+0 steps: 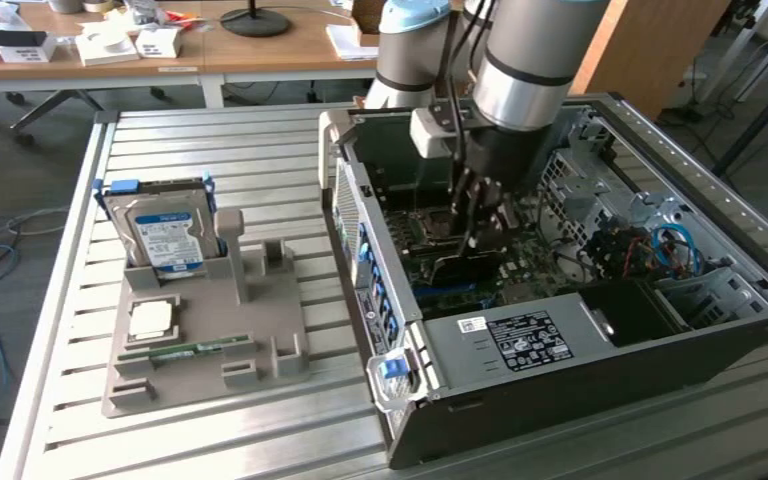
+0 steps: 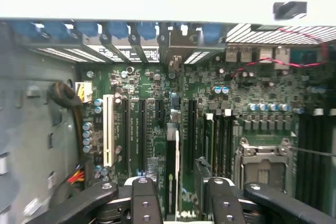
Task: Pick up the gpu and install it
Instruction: 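Insert the gpu into the slot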
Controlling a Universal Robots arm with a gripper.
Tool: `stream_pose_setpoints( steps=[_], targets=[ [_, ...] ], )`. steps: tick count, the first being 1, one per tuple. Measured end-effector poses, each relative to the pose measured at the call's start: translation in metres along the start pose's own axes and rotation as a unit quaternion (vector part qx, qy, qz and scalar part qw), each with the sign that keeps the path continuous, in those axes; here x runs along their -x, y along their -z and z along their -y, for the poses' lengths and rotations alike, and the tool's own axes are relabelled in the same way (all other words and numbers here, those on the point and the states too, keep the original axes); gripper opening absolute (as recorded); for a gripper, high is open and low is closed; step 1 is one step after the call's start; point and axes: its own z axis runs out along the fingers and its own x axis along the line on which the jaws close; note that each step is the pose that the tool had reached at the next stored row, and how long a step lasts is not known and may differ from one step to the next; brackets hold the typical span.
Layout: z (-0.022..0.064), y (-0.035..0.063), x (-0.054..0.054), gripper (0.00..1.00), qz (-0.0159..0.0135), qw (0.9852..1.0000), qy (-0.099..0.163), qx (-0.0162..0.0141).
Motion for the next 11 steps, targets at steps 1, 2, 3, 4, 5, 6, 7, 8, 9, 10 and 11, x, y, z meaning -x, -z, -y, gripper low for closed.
stream_pose_setpoints(
  steps=[1,2,3,4,5,6,7,8,9,10,11],
  targets=[
    [0.0000,0.0045,0.000,0.41,0.0000,1.0000,0.000,0.0000],
    [-0.0001,0.0090,0.000,0.41,0.0000,1.0000,0.000,0.0000],
    [-0.0001,0.0135,0.000,0.41,0.0001,1.0000,0.000,0.0000],
    [-0.0001,0.0180,0.000,0.41,0.0001,1.0000,0.000,0.0000],
    [-0.0001,0.0225,0.001,0.41,0.0001,1.0000,0.000,0.0000],
    [-0.0001,0.0268,0.001,0.41,0.0001,1.0000,0.000,0.0000],
    [-0.0002,0.0307,0.001,0.41,0.0002,1.0000,0.000,0.0000],
    [-0.0002,0.0343,0.001,0.41,0.0002,1.0000,0.000,0.0000],
    [-0.0002,0.0378,0.001,0.41,0.0002,1.0000,0.000,0.0000],
    [-0.0002,0.0415,0.001,0.41,0.0002,1.0000,0.000,0.0000],
    [-0.0003,0.0456,0.001,0.41,0.0002,1.0000,0.000,0.0000]
  ],
)
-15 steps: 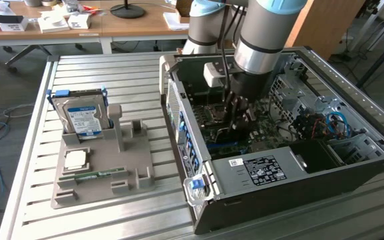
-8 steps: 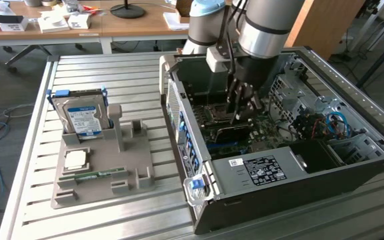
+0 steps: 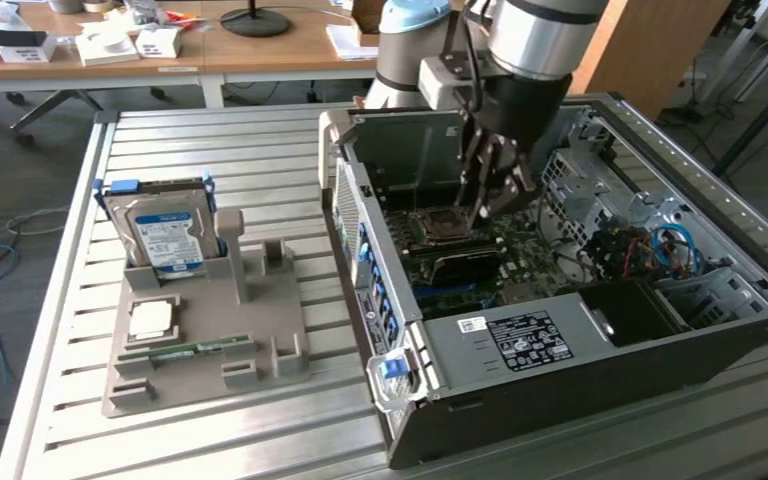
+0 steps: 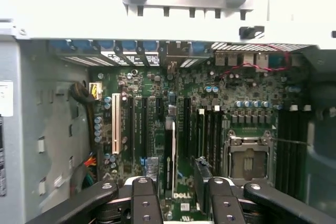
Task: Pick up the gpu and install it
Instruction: 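Insert the gpu into the slot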
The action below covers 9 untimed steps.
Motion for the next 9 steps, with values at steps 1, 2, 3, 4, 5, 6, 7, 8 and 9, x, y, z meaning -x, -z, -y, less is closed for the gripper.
stream_pose_setpoints(
  steps=[1,2,3,4,5,6,7,8,9],
  targets=[
    [0.0000,0.0042,0.000,0.41,0.0000,1.0000,0.000,0.0000],
    [0.0000,0.0083,0.000,0.41,0.0000,1.0000,0.000,0.0000],
    [0.0000,0.0122,0.000,0.41,0.0001,1.0000,0.000,0.0000],
    [0.0000,0.0161,0.000,0.41,0.0000,1.0000,0.000,0.0000],
    [0.0000,0.0198,0.001,0.41,0.0000,1.0000,0.000,0.0000],
    [0.0000,0.0232,0.001,0.41,0.0000,1.0000,0.000,0.0000],
    [0.0000,0.0268,0.001,0.41,0.0000,1.0000,0.000,0.0000],
    [0.0000,0.0299,0.001,0.41,0.0001,1.0000,0.000,0.0000],
    [0.0000,0.0328,0.001,0.41,0.0001,1.0000,0.000,0.0000]
  ],
)
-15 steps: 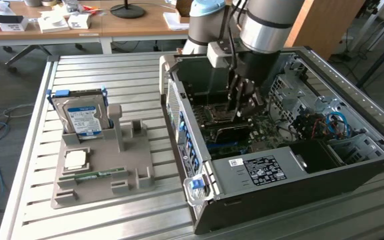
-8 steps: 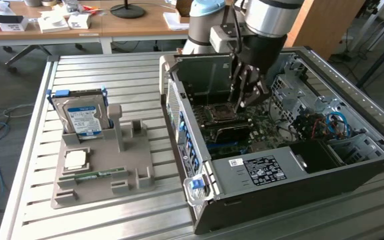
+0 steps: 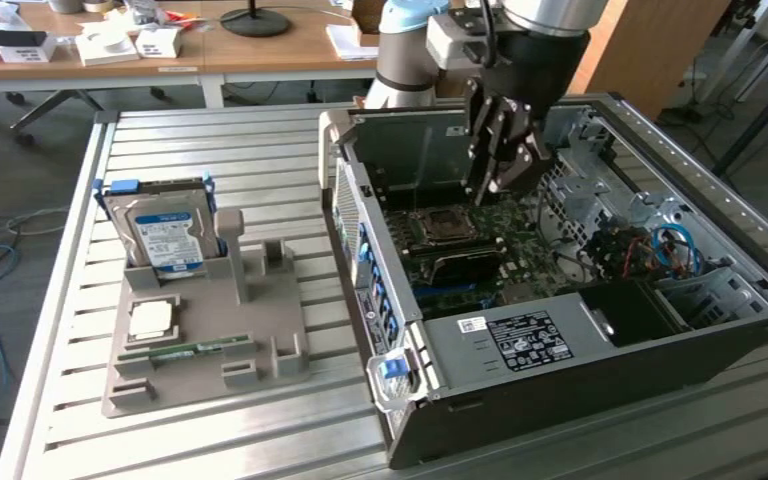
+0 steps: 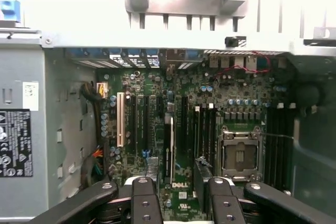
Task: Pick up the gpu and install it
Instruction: 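Insert the gpu into the slot, then press down on the gpu until it lock into place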
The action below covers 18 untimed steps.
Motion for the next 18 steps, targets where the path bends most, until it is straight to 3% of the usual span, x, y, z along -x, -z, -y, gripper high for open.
stream_pose_setpoints(
  steps=[5,18],
  targets=[
    [0.0000,0.0111,0.0003,0.41,0.0000,1.0000,0.000,0.0000],
    [0.0000,0.0112,0.0003,0.41,0.0000,1.0000,0.000,0.0000]
  ],
)
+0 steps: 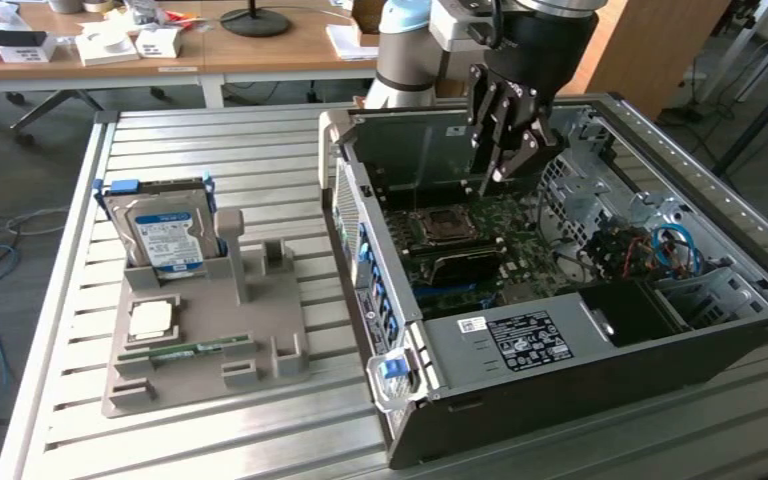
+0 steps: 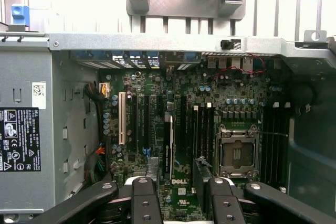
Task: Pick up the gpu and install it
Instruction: 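Press down on the gpu until it lock into place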
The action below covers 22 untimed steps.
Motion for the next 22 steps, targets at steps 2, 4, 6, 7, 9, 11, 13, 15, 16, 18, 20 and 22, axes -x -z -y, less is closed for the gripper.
stream_pose_setpoints(
  steps=[2,4,6,7,9,11,13,15,16,18,20,22],
  targets=[
    [0.0000,0.0000,0.0000,0.39,0.0000,1.0000,0.000,0.0000],
    [0.0000,0.0000,0.0000,0.33,0.0000,1.0000,0.000,0.0000],
    [0.0000,0.0000,0.0000,0.27,0.0000,1.0000,0.000,0.0000],
    [0.0000,0.0000,0.0000,0.22,0.0000,1.0000,0.000,0.0000],
    [0.0000,0.0000,0.0000,0.11,0.0000,1.0000,0.000,0.0000],
    [0.0000,0.0000,0.0000,0.11,0.0000,1.0000,0.000,0.0000],
    [0.0000,0.0000,0.0000,0.11,0.0000,1.0000,0.000,0.0000],
    [0.0000,0.0000,0.0000,0.11,0.0000,1.0000,0.000,0.0000],
    [0.0000,0.0000,0.0000,0.11,0.0000,1.0000,0.000,0.0000],
    [0.0000,-0.0022,-0.0001,0.11,0.0000,1.0000,0.000,0.0000],
    [0.0000,-0.0059,-0.0002,0.11,0.0000,1.0000,0.000,0.0000],
    [0.0001,-0.0097,-0.0003,0.11,0.0000,1.0000,0.000,0.0000]
  ],
)
